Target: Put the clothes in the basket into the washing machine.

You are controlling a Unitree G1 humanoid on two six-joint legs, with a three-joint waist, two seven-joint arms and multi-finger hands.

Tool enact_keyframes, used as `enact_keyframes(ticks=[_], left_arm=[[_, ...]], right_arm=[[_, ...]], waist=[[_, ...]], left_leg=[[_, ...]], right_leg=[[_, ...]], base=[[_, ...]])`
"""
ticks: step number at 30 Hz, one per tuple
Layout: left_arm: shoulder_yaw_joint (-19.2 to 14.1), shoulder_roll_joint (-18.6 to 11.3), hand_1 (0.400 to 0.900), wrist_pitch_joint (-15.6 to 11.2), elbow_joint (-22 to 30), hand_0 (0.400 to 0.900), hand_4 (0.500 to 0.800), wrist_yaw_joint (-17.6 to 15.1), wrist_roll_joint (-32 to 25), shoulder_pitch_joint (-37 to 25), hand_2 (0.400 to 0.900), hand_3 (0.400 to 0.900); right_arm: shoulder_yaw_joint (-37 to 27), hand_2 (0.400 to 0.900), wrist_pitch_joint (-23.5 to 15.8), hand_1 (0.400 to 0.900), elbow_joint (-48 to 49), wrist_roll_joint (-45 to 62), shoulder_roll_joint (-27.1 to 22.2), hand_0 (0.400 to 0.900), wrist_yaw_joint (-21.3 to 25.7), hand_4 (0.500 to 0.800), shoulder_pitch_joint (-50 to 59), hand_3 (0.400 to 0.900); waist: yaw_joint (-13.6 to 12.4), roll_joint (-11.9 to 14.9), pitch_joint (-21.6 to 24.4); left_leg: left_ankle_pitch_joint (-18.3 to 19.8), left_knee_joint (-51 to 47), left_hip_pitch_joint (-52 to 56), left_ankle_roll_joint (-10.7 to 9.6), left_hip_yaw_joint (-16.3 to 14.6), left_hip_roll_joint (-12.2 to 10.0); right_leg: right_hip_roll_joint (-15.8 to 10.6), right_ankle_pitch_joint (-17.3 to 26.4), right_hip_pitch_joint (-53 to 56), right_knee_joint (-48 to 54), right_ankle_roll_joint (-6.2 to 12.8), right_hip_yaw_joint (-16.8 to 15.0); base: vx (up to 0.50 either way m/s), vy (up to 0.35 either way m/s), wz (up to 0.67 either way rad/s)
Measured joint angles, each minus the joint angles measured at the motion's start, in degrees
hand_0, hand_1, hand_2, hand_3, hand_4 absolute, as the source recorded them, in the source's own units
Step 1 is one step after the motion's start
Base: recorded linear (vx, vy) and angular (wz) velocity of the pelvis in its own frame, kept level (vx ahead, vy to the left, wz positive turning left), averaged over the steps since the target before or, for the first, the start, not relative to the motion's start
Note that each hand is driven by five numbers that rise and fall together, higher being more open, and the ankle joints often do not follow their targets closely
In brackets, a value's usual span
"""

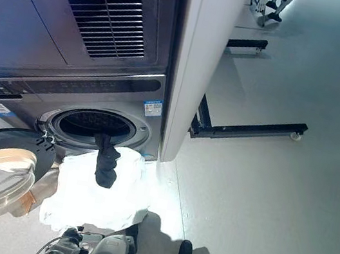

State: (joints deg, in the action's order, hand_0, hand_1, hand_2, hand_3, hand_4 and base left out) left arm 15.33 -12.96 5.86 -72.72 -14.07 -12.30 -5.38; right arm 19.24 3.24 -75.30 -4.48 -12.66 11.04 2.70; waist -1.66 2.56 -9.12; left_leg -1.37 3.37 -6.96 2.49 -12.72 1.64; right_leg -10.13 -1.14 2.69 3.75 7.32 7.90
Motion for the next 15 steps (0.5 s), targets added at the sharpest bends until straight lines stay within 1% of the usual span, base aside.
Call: enact_keyframes(ticks=[1,2,3,5,6,7,8,9,10,11,12,13,14,15], left_arm=[[-0.03,-0.05,0.9,-0.28,0.06,0.9,0.8,0.04,0.05,-0.33,0.9,0.9],[-0.12,-0.03,0.9,-1.04,0.05,0.9,0.8,0.11,0.21,-0.55,0.9,0.9],[-0.14,0.01,0.9,-1.58,0.06,0.9,0.8,0.17,0.8,-0.7,0.9,0.9],[-0.07,0.24,0.9,-2.36,0.02,0.9,0.8,0.68,2.23,-0.97,0.9,0.9],[0.02,-0.13,0.9,-2.44,0.11,0.9,0.8,0.76,2.83,-1.29,0.9,0.9],[0.29,-0.8,0.9,-2.53,-0.08,0.9,0.8,0.73,2.81,-1.46,0.9,0.9],[0.63,-1.51,0.9,-2.54,-0.15,0.9,0.8,0.68,2.74,-2.31,0.9,0.9],[1.48,-2.21,0.9,-2.69,-0.06,0.9,0.8,0.63,2.34,-3.74,0.9,0.9],[1.85,-2.48,0.9,-2.91,-0.05,0.9,0.8,0.56,2.1,-5.77,0.9,0.9],[1.92,-2.56,0.9,-3.69,-0.04,0.9,0.8,0.24,1.47,-7.76,0.9,0.9],[2.46,-2.53,0.9,-4.19,-0.04,0.9,0.8,-0.31,0.85,-9.37,0.9,0.9],[3.16,-2.48,0.9,-4.77,0.05,0.9,0.8,-0.83,0.44,-11.02,0.9,0.9],[3.56,-2.71,0.9,-4.9,0.74,0.9,0.8,-1.39,0.43,-12.29,0.9,0.9],[3.68,-3.25,0.9,-4.84,2.86,0.9,0.8,-2.09,0.38,-12.8,0.9,0.9]], right_arm=[[-0.19,0.9,0.26,0.9,-0.12,0.02,0.09,0.9,0.43,0.8,0.26,0.9],[-0.59,0.9,0.37,0.9,-0.25,0.03,0.05,0.9,0.96,0.8,1.25,0.9],[-0.76,0.9,0.31,0.9,-0.19,0.01,-0.16,0.9,1.33,0.8,1.95,0.9],[-1.01,0.9,-0.13,0.9,1.43,0.04,-1.09,0.9,2.27,0.8,2.39,0.9],[-0.98,0.9,-0.44,0.9,1.98,0.07,-1.07,0.9,2.56,0.8,2.31,0.9],[-0.79,0.9,-0.68,0.9,2.75,0.06,-0.95,0.9,2.65,0.8,1.88,0.9],[-0.66,0.9,-0.87,0.9,3.08,0.05,-0.91,0.9,2.61,0.8,2.15,0.9],[-0.3,0.9,-1.0,0.9,3.2,0.07,-1.16,0.9,2.65,0.8,2.6,0.9],[-0.24,0.9,-1.1,0.9,3.23,0.09,-1.65,0.9,2.63,0.8,3.45,0.9],[-0.28,0.9,-1.02,0.9,3.2,0.32,-2.09,0.9,2.55,0.8,4.56,0.9],[-0.27,0.9,-0.93,0.9,2.99,1.35,-2.35,0.9,2.47,0.8,5.36,0.9],[0.47,0.9,-0.8,0.9,2.98,2.17,-2.5,0.9,2.37,0.8,6.39,0.9],[1.23,0.9,-0.31,0.9,2.92,2.85,-2.25,0.9,2.21,0.8,6.83,0.9],[1.34,0.9,0.64,0.9,3.05,2.85,-1.45,0.9,1.93,0.8,6.48,0.9]], waist=[[-0.32,0.13,-0.05],[-0.75,0.14,-0.05],[-0.66,-0.04,-0.06],[-0.1,-2.03,-0.58],[0.27,-1.86,-0.5],[1.42,-1.27,0.06],[2.05,-0.59,0.01],[2.46,-0.23,-0.15],[3.61,-0.27,-0.6],[4.59,-0.12,-2.09],[5.69,-0.89,-3.31],[7.12,-1.35,-4.12],[8.04,-1.16,-5.09],[8.21,0.09,-5.9]], left_leg=[[0.36,0.15,0.19,-0.03,0.22,0.11],[0.84,0.36,0.44,-0.17,0.23,0.2],[1.15,0.1,0.87,-0.38,0.49,0.01],[1.05,-1.73,3.57,-0.32,2.12,-2.3],[1.26,-2.72,5.18,0.03,2.65,-2.78],[1.68,-3.04,5.29,0.16,3.93,-2.37],[1.73,-2.94,5.09,0.19,5.04,-1.98],[1.74,-2.46,3.96,0.19,6.38,-1.76],[1.62,-1.57,2.09,0.12,8.09,-1.48],[1.31,-1.57,1.89,-0.29,9.83,-1.23],[1.18,-1.43,1.27,-0.58,11.64,-1.25],[1.55,-0.36,-0.03,-1.2,14.12,-1.01],[2.46,2.12,-1.35,-2.18,15.64,-0.65],[3.86,4.18,-1.52,-3.46,16.05,-0.15]], right_leg=[[-0.02,-0.5,0.12,-0.68,0.27,0.63],[0.04,-1.71,-0.51,-2.85,0.0,0.81],[0.35,-2.71,-1.51,-6.42,0.17,0.64],[1.45,-4.45,-7.78,-22.27,0.32,-0.33],[1.29,-5.42,-10.84,-29.82,0.35,-1.47],[0.68,-6.25,-12.72,-31.55,-0.73,-2.99],[0.44,-6.29,-14.68,-30.97,-0.87,-3.45],[0.55,-6.28,-17.54,-28.51,-0.86,-4.68],[0.39,-5.93,-20.03,-25.1,-0.83,-6.13],[0.16,-5.81,-21.94,-21.83,-0.76,-7.56],[0.63,-4.23,-23.28,-18.03,-0.52,-11.03],[0.88,-1.87,-24.95,-15.49,-0.39,-13.45],[0.28,0.09,-25.74,-14.4,-0.67,-13.89],[-1.13,0.97,-25.54,-14.5,-1.24,-13.35]], base=[[0.21,0.002,0.08],[0.23,0.008,0.28],[0.22,0.006,0.4],[0.2,-0.054,0.6],[0.13,-0.119,0.66],[0.03,-0.182,0.79],[0.01,-0.198,0.79],[-0.01,-0.308,1.2],[0.03,-0.295,1.08],[0.02,-0.353,1.38],[0.06,-0.228,0.94],[0.08,-0.191,0.76],[0.04,-0.126,0.53],[-0.03,-0.121,0.51]])
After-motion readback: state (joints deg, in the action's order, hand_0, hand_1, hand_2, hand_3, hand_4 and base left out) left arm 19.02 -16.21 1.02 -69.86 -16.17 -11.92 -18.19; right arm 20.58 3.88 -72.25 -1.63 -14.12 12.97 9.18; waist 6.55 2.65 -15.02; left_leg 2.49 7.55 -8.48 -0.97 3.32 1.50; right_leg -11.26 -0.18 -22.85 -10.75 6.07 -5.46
